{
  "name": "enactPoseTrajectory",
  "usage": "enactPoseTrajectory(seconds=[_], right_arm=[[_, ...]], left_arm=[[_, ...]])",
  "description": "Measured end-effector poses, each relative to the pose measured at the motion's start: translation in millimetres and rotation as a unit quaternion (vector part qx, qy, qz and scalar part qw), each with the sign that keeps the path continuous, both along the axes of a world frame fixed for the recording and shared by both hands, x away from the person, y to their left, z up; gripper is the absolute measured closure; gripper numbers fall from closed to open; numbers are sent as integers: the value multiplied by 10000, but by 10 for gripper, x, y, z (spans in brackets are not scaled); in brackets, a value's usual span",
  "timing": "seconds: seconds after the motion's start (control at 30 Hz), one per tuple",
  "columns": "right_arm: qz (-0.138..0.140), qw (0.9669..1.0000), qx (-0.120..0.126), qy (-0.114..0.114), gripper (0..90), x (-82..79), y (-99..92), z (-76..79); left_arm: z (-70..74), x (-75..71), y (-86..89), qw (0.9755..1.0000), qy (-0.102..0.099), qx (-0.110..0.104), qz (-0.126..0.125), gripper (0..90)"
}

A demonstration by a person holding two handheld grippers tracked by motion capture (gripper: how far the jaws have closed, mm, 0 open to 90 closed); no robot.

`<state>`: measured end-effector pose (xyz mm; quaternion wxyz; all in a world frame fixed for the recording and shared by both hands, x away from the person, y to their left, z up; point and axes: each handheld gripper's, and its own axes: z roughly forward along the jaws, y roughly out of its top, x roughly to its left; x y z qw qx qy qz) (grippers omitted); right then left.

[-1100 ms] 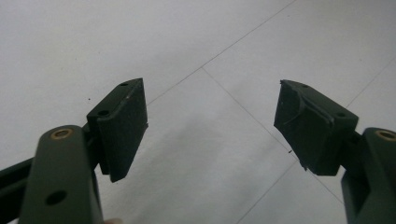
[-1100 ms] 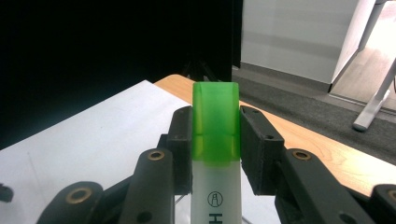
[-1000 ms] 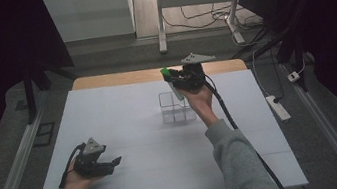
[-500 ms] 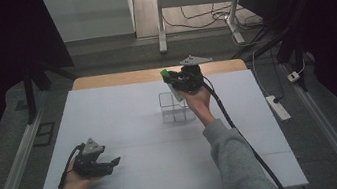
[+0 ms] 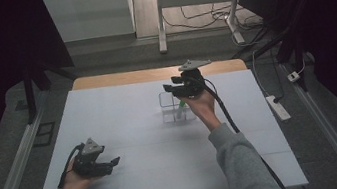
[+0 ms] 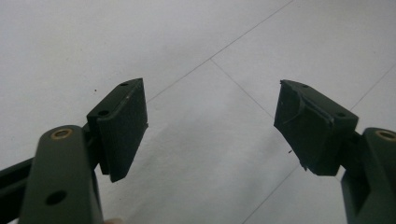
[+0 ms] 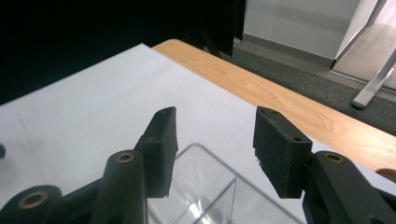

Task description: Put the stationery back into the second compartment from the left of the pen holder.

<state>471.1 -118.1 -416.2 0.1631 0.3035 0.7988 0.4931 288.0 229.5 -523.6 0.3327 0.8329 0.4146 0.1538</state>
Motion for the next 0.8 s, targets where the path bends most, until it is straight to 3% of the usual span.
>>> enactPoseTrajectory(seconds=[0.4, 0.8], right_arm=[[19, 9997, -212, 128, 434, -405, -392, -97], [-44, 9986, -406, 346, 397, -940, -1018, -390]], left_arm=[[1, -2, 3, 10000, 6, 3, 26, 255], [7, -29, 17, 10000, -3, 1, 80, 251]])
